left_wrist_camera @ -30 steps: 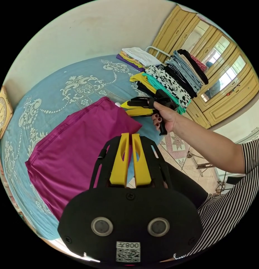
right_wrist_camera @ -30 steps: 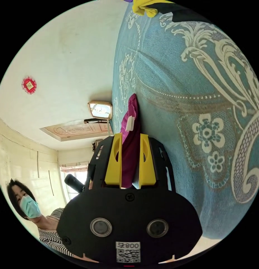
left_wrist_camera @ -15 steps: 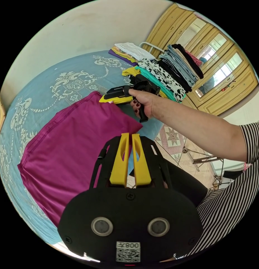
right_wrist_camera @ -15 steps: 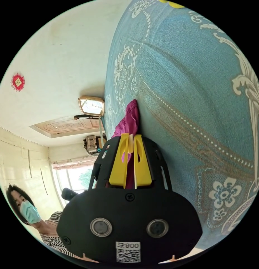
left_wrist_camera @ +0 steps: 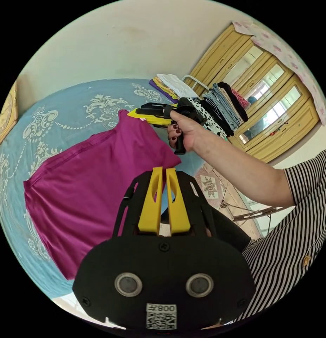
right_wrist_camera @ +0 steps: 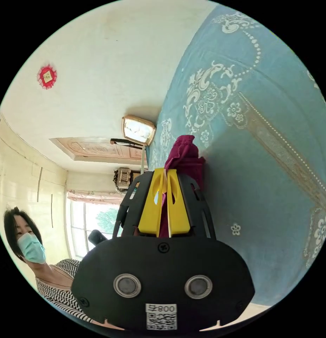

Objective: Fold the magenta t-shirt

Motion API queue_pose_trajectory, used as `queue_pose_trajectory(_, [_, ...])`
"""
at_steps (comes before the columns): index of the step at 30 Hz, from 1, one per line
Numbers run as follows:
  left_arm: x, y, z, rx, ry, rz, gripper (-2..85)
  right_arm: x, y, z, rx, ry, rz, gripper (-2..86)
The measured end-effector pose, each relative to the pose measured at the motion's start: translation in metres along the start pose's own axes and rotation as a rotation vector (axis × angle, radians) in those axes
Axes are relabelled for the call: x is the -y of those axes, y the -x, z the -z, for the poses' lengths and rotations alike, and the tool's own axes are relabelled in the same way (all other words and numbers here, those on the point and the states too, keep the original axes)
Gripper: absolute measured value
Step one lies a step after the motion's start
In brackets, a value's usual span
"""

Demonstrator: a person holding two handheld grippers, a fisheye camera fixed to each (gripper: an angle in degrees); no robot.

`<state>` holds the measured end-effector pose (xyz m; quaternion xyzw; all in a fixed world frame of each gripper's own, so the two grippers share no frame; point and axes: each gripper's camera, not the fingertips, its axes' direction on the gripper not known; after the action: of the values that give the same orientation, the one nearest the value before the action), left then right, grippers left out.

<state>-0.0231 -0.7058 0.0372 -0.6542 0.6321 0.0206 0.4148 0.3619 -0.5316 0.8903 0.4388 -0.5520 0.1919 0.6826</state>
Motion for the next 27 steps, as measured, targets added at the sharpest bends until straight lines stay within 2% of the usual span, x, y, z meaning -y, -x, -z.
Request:
queue_pose_trajectory(9, [-0.088, 0.093, 0.101, 0.028, -0.178, 0.272, 1.6, -0.015, 0.097, -0.142, -0.06, 0.137, 0.216, 1.0])
queue_pose_trajectory(18, [-0.175, 0.175, 0.152, 0.015, -0.233, 0.514, 1.8, -0.044, 0.125, -0.286, -0.155, 0.304, 0.251, 0.9])
queue_pose_trajectory(27, [-0.234, 0.228, 0.174, -0.048, -0.296, 0.683, 1.8, -0.066, 0.129, -0.374, -0.233, 0.393, 0.262, 1.0])
